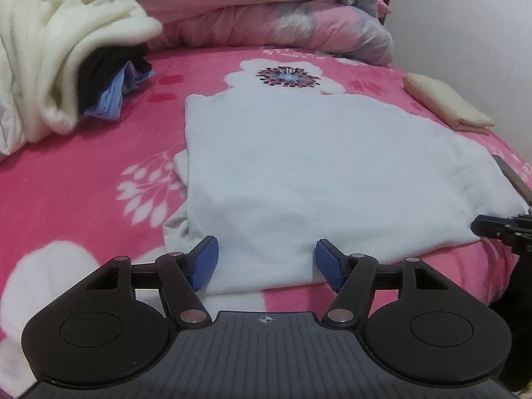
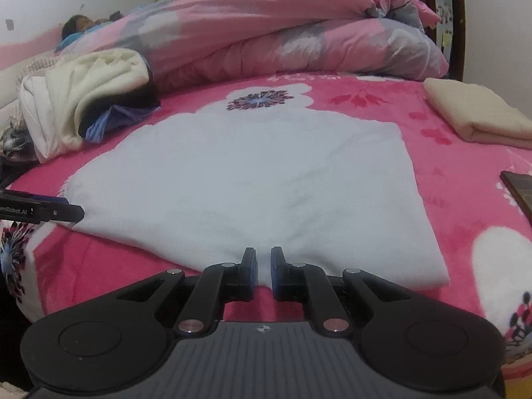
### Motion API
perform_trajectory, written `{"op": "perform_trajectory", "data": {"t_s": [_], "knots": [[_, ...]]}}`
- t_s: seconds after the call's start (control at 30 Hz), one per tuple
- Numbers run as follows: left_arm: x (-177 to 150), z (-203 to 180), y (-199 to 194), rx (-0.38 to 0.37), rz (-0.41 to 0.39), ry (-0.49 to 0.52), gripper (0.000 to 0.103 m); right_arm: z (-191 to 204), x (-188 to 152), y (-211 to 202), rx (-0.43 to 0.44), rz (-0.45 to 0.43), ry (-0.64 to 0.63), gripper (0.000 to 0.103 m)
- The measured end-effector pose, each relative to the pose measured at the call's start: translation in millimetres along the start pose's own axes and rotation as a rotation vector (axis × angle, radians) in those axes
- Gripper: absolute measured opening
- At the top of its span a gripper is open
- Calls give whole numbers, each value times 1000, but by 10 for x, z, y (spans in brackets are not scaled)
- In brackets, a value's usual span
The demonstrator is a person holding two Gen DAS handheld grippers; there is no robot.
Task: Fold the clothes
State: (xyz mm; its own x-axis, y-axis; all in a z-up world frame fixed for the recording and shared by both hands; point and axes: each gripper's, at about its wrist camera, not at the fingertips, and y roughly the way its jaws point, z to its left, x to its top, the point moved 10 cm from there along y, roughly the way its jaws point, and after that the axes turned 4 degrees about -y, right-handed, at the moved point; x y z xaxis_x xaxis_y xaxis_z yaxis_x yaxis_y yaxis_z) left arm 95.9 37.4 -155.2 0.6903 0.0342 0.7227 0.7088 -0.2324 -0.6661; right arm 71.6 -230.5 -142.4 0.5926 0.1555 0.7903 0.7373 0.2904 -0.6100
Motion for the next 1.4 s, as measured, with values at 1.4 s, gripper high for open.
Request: {"op": "perform_trajectory", "data": {"t_s": [1.4], "knots": [[239, -232, -522, 26, -62, -11, 103, -82, -75, 27, 47, -22, 68, 11]]}}
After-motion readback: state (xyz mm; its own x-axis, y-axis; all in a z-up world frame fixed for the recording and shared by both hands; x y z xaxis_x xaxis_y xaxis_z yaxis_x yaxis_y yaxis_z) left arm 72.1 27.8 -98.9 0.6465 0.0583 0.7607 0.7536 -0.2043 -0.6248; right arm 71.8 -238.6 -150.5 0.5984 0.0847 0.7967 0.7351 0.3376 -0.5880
